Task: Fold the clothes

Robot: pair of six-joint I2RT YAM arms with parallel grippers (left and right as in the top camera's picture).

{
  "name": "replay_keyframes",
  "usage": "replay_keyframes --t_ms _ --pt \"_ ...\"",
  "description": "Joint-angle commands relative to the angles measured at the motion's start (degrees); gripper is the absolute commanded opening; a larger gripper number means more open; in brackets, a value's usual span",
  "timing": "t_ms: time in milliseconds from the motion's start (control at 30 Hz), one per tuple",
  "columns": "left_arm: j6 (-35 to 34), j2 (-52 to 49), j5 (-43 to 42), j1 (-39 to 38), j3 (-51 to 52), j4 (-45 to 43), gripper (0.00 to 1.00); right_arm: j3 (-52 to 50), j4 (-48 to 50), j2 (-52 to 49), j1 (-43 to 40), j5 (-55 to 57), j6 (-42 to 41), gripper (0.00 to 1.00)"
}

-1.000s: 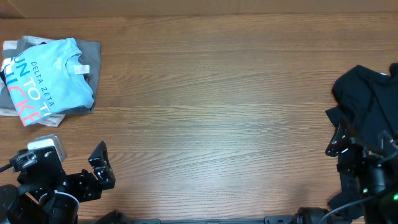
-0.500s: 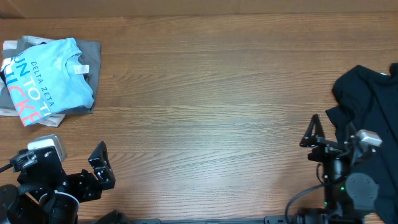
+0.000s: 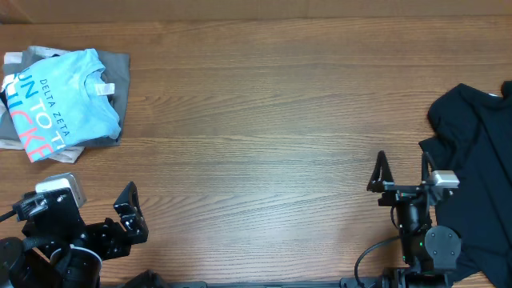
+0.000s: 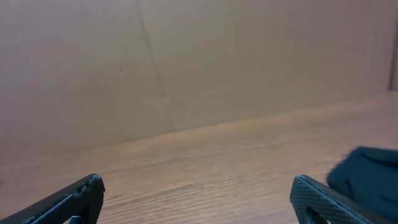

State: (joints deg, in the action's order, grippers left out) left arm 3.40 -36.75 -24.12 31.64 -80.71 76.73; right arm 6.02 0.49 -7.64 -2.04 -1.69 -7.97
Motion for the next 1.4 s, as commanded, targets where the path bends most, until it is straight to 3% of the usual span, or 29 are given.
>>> replay_keyframes --t_ms 0,133,633,1367 --pt "0.9 0.1 0.3 0.2 -0.2 -0.2 1.0 -1.8 1.0 2.7 1.7 -0.9 3.5 1.0" --pt "0.9 0.1 0.3 0.2 -0.2 -0.2 1.0 -2.9 0.5 7.4 1.5 -1.0 3.5 1.0" --pt "0.9 0.1 0.3 0.2 -0.2 -0.2 1.0 -5.6 -3.3 7.5 -0.3 -6.8 3.5 1.0" --pt "0.9 0.1 0.3 0.2 -0.2 -0.2 1.0 -5.6 -4.5 7.5 -0.2 -7.0 3.3 1.0"
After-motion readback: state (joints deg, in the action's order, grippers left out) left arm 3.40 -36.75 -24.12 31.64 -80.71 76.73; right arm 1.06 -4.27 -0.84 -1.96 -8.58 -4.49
